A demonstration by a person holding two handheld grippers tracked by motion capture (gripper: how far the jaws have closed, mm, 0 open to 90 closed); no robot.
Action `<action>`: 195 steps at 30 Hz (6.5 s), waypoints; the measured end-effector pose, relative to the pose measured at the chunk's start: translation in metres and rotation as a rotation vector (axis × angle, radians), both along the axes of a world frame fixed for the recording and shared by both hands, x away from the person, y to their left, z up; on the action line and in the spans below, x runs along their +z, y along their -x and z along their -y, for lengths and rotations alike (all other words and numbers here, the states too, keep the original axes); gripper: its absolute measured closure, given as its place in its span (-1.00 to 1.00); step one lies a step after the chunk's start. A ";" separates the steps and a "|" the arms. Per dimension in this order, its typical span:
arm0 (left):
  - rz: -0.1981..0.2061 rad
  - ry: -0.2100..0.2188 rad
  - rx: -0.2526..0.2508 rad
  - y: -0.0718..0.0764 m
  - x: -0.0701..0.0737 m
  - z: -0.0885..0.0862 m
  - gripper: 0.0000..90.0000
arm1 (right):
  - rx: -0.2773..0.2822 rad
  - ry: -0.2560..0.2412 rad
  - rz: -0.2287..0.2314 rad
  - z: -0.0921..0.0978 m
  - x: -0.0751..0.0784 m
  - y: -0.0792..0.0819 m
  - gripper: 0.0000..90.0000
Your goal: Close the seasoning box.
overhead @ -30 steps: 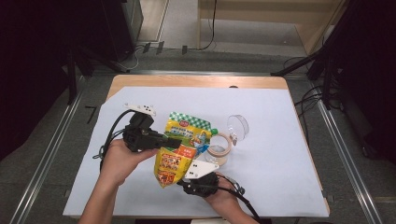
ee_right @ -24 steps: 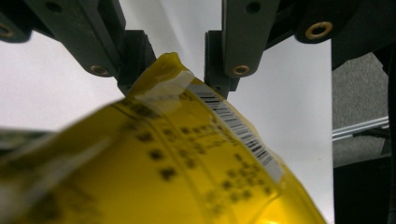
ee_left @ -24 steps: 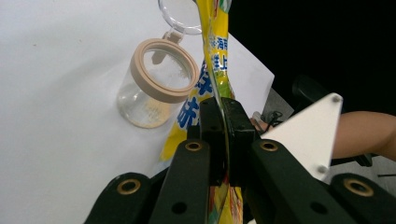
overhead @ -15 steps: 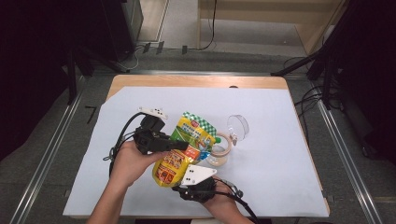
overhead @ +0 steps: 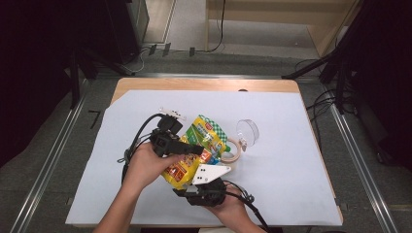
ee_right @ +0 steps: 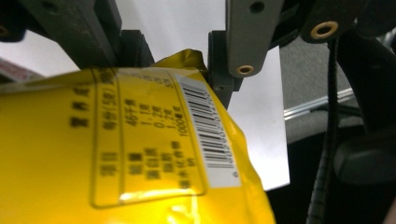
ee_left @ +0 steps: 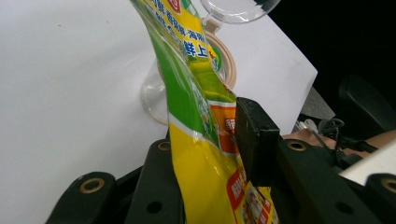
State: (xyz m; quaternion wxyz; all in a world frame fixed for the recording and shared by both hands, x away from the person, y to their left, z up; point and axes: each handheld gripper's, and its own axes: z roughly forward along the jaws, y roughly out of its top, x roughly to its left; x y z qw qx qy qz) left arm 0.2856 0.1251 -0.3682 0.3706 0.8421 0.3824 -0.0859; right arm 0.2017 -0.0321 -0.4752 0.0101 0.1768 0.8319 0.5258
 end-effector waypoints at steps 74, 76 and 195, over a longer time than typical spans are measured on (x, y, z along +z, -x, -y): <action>0.030 -0.080 -0.046 -0.045 0.037 0.038 0.83 | -0.057 -0.021 0.011 -0.013 0.038 -0.025 0.60; 0.034 -0.079 -0.045 -0.045 0.038 0.038 0.84 | -0.061 -0.020 0.017 -0.013 0.039 -0.027 0.60; 0.037 -0.062 0.019 -0.043 0.038 0.032 0.75 | -0.044 -0.024 0.006 -0.012 0.044 -0.024 0.65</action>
